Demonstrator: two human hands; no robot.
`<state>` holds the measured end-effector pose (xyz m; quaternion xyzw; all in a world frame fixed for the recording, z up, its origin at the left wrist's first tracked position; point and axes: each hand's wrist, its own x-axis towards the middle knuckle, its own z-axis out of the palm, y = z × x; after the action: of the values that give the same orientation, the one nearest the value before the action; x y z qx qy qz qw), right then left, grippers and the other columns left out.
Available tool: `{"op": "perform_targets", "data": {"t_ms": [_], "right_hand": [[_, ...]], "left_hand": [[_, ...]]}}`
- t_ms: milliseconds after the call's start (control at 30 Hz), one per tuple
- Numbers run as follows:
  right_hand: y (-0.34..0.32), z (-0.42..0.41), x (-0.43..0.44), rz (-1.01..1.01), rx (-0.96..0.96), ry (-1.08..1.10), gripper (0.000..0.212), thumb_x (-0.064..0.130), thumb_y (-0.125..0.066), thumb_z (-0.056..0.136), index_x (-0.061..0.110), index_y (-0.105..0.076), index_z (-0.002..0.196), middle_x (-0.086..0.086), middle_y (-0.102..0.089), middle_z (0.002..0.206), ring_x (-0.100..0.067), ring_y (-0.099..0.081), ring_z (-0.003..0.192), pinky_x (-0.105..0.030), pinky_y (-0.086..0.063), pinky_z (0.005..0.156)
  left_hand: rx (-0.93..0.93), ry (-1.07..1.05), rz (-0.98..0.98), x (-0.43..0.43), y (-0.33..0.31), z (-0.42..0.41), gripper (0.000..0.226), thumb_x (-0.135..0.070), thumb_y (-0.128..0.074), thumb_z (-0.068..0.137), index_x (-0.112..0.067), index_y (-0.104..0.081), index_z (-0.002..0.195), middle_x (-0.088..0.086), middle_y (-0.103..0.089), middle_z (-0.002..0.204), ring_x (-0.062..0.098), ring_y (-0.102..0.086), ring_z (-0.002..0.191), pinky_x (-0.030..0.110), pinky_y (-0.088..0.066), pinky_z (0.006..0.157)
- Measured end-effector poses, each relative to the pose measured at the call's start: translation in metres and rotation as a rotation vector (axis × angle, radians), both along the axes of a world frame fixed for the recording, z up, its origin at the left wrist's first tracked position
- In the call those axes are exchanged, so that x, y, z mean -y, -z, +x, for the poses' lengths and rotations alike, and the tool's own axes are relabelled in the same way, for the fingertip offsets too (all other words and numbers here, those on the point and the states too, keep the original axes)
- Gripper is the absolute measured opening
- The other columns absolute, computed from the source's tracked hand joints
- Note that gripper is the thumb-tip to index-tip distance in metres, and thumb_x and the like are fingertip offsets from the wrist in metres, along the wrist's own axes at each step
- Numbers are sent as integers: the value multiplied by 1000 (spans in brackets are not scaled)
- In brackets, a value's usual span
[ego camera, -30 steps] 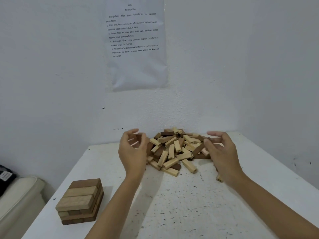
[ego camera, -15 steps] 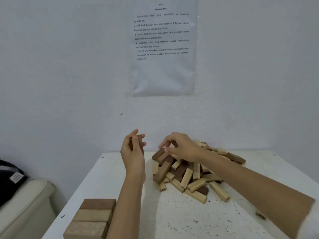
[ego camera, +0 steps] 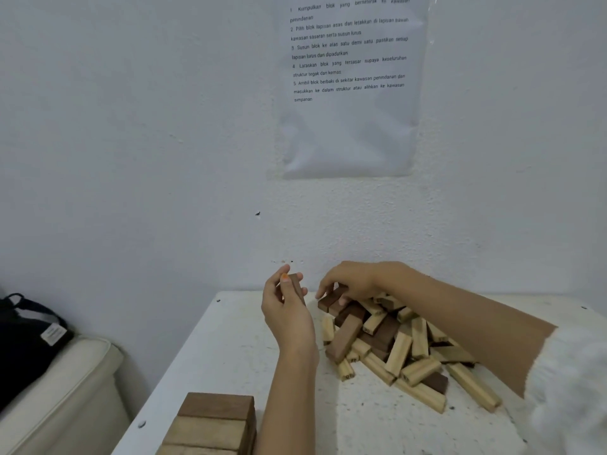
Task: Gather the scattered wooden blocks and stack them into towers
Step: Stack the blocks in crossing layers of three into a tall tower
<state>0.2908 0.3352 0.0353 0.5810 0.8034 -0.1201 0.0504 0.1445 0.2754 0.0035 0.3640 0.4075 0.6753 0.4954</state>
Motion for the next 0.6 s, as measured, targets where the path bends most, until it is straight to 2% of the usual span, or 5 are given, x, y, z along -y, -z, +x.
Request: {"op": "perform_targets", "data": {"t_ms": [133, 267, 433, 500, 600], "right_hand": [[-1, -1, 1, 36, 76, -14, 45, 11, -66, 88, 27, -57, 129, 1, -47, 113, -21, -44, 115, -40, -40, 100], [-1, -5, 6, 184, 148, -22, 35, 16, -67, 88, 26, -61, 121, 3, -45, 102, -21, -41, 111, -33, -33, 88], [0, -5, 22, 409, 8, 4, 30, 21, -65, 90, 19, -56, 119, -3, -52, 114, -18, -42, 109, -30, -33, 86], [-5, -5, 33, 472, -68, 21, 28, 23, -65, 90, 17, -55, 115, -1, -54, 115, -18, -43, 108, -31, -36, 89], [-12, -6, 53, 491, -264, 77, 22, 25, -66, 90, 20, -51, 105, -3, -58, 108, -16, -46, 98, -29, -39, 80]], "left_hand": [[17, 4, -30, 1, 1, 3, 25, -17, -39, 102, -19, -61, 116, 1, -67, 102, 17, -62, 91, 22, -45, 75], [43, 8, -49, 2, 1, 3, 23, -15, -42, 102, -17, -61, 115, 6, -67, 107, 19, -63, 94, 21, -48, 76], [35, 20, -51, 4, 2, 4, 17, -12, -48, 99, -20, -61, 107, 6, -66, 110, 15, -66, 88, 25, -50, 79], [32, 18, -50, 6, 1, 4, 18, -11, -48, 99, -20, -61, 108, 7, -66, 111, 15, -66, 88, 25, -50, 80], [23, 22, -33, 11, -5, 4, 18, -11, -47, 99, -19, -61, 109, 7, -66, 111, 14, -65, 87, 24, -50, 79]]}}
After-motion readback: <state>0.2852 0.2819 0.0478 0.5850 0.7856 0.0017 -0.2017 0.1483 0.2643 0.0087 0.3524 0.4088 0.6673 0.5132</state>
